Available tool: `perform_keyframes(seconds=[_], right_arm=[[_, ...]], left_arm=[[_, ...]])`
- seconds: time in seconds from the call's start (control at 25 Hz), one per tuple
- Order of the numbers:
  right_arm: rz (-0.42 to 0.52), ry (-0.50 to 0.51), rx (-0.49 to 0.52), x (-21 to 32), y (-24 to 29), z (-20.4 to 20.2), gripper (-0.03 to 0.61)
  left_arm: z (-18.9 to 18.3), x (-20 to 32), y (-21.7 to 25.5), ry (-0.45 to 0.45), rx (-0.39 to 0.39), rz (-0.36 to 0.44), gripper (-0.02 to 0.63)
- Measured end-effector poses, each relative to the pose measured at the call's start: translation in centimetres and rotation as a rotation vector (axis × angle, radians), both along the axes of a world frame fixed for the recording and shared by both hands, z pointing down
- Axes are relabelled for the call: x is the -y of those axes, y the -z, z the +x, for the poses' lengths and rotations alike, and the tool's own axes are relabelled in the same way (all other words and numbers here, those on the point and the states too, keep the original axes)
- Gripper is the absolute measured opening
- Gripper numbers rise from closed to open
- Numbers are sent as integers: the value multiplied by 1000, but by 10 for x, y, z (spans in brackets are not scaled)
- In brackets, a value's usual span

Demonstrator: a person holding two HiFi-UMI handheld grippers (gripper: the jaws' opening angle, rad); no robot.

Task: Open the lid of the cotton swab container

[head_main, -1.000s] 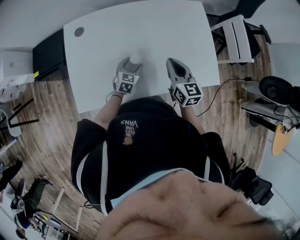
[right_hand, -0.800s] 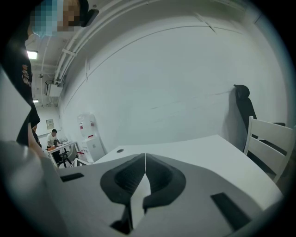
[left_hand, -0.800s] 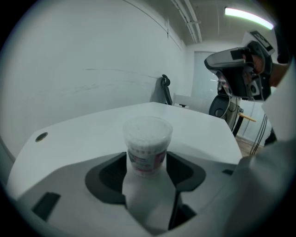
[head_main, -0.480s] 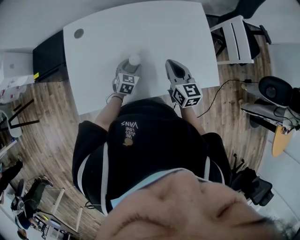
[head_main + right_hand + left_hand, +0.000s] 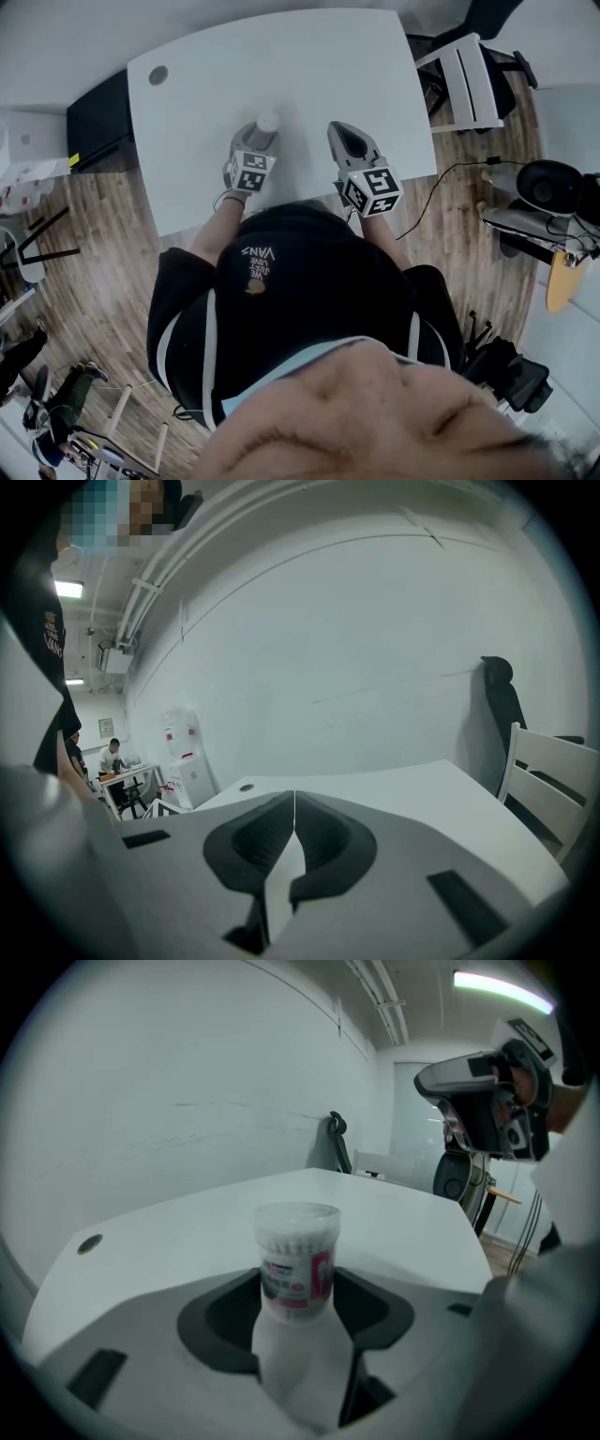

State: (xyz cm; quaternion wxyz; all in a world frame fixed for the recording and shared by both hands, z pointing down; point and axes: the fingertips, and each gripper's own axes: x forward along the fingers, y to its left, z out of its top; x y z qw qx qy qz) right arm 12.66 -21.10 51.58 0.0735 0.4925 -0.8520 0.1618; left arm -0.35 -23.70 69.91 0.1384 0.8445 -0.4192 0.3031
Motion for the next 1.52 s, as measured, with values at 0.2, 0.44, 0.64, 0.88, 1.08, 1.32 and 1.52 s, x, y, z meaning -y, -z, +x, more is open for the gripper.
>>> perform_keyframes(seconds=[0.2,0.44,0.64,0.88,1.08,1.32,1.52], right_arm=[[15,9,-1,-1,5,-6,14],[31,22,-1,2,10,-15,13],[48,27,6,3,18,-22,14],[77,35,18,7,27,-30,14],[101,43,19,9,34,-36,13],[122,52,17,12,42,-42,12],[124,57,26,14,45,-46,14]], left_arm=[[-2,-2,9,-10,-15,13,247],[-7,0,30,-29,-32,49,245],[-11,3,61,-47,-40,122,245],[-12,10,103,-64,-67,210,244],[-11,10,139,-82,-101,269,244],[-14,10,178,-94,-136,327,244],[-16,7,200,-105,-159,349,244]])
